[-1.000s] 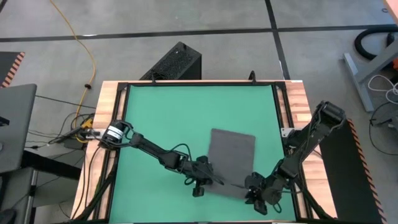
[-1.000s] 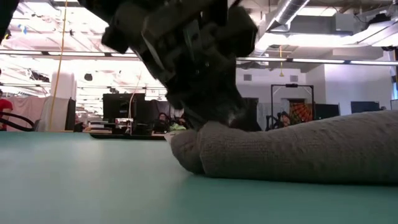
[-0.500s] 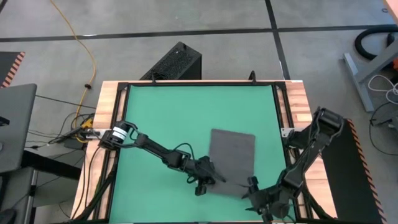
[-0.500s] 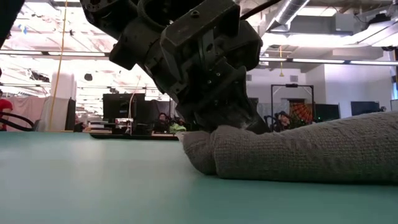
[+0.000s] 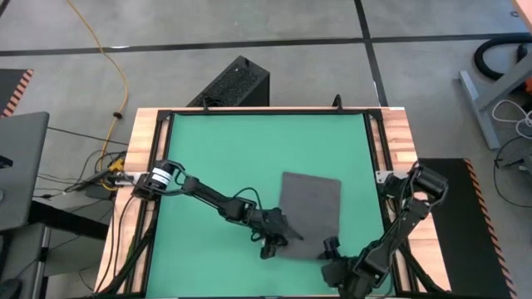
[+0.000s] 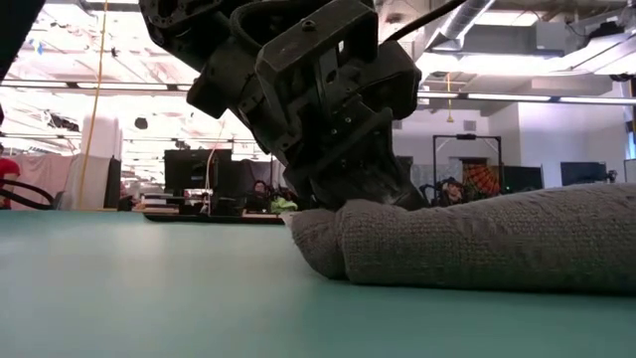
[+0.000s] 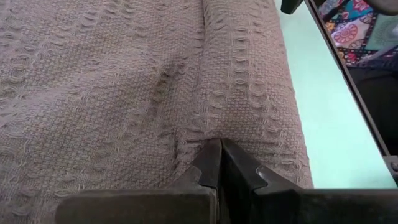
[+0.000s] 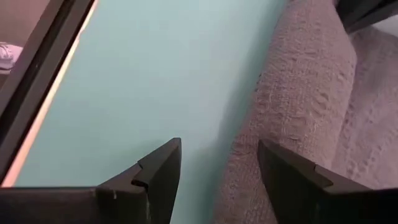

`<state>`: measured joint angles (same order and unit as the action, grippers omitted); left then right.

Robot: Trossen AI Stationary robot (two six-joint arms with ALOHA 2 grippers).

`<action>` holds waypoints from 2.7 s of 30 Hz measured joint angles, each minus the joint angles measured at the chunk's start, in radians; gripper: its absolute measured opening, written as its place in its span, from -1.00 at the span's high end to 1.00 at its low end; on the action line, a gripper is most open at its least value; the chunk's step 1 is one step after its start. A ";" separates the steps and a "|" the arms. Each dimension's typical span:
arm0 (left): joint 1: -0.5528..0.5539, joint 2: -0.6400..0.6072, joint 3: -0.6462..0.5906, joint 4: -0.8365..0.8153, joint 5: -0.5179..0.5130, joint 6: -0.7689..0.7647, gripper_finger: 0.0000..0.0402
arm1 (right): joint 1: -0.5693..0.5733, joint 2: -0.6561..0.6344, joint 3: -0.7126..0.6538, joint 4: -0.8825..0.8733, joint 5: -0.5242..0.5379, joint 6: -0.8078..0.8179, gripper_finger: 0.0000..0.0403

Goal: Roll towel
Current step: Roll the gray towel

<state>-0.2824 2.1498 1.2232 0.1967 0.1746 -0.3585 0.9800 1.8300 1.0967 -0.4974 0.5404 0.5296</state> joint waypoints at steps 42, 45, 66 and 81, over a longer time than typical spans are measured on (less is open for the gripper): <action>0.030 0.001 -0.002 -0.004 0.302 -0.067 1.00 | 0.007 -0.182 -0.168 0.012 -0.216 0.546 0.85; 0.008 0.001 -0.002 -0.009 0.306 -0.078 1.00 | 0.010 -0.255 -0.338 0.247 -0.250 0.680 0.85; -0.092 -0.216 -0.005 -0.076 -0.002 0.008 1.00 | -0.093 -0.348 -0.632 0.665 -0.380 0.800 0.82; -0.110 -0.039 0.128 0.181 -0.160 0.160 1.00 | -0.170 -0.347 -0.632 0.674 -0.413 0.745 0.82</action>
<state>-0.3924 2.1108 1.3510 0.3778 0.0149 -0.1988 0.8104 1.4826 0.4652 0.1768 0.1276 1.2747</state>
